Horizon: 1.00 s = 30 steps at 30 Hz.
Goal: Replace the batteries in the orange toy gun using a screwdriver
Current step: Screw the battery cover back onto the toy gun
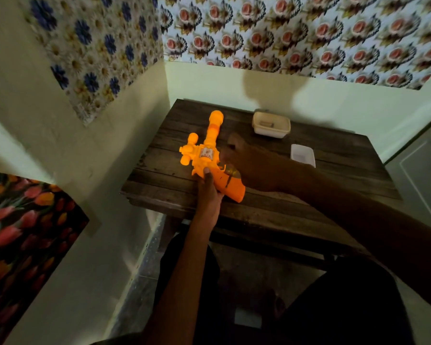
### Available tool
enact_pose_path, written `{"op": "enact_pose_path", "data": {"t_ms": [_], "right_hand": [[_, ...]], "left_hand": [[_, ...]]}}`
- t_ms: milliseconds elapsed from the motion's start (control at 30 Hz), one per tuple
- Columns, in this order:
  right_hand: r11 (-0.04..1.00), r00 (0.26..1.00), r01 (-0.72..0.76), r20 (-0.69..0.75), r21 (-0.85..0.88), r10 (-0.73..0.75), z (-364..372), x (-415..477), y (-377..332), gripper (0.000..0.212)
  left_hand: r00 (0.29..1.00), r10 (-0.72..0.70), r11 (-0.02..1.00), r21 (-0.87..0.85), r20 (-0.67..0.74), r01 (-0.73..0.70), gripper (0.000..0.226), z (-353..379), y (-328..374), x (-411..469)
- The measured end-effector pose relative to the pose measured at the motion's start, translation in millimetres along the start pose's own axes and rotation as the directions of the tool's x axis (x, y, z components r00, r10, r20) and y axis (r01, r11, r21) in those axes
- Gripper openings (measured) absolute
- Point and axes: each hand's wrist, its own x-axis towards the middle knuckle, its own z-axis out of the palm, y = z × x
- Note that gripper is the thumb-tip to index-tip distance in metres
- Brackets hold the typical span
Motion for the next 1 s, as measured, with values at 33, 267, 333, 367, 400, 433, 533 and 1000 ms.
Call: {"op": "enact_pose_path", "data": {"t_ms": [33,267,333,367,400,433,533,1000], "right_hand": [[1.000,1.000,0.016,-0.002,0.000,-0.016,-0.2,2.0,1.5,0.036],[0.992,0.990,-0.111,-0.094,-0.057,0.105,6.5,2.1,-6.3,0.027],[0.999,0.998,-0.039,-0.038,0.035,0.040,0.6,0.6,-7.8,0.030],[0.999,0.999,-0.028,-0.034,0.023,0.029,0.1,0.7,-9.4,0.032],[0.998,0.998,-0.047,-0.052,-0.030,0.046,1.7,1.3,-11.2,0.033],[0.991,0.992,-0.087,-0.095,-0.101,0.077,4.0,3.0,-11.9,0.032],[0.966,0.982,-0.167,-0.125,-0.197,0.144,8.1,4.7,-9.8,0.028],[0.992,0.993,-0.117,0.032,0.043,0.116,-2.6,-3.4,-3.0,0.031]], "left_hand": [[1.000,-0.008,1.000,-0.001,0.006,0.008,0.112,0.9,0.8,-0.8],[1.000,-0.015,0.999,-0.030,-0.001,0.015,0.083,-4.6,-5.0,1.2],[1.000,-0.014,1.000,-0.027,0.021,0.014,0.100,-3.7,-2.9,-0.3],[1.000,-0.011,1.000,-0.010,0.028,0.011,0.100,-3.3,-1.8,-0.7],[1.000,-0.009,1.000,0.005,0.018,0.009,0.088,-3.9,-2.2,-1.4],[1.000,-0.020,1.000,0.003,0.006,0.020,0.072,-3.4,-2.8,-0.6],[0.999,-0.044,0.999,-0.012,-0.008,0.044,0.053,-5.1,-5.2,3.9],[0.999,-0.036,0.999,-0.007,-0.005,0.036,0.111,1.0,2.3,-3.7]]}}
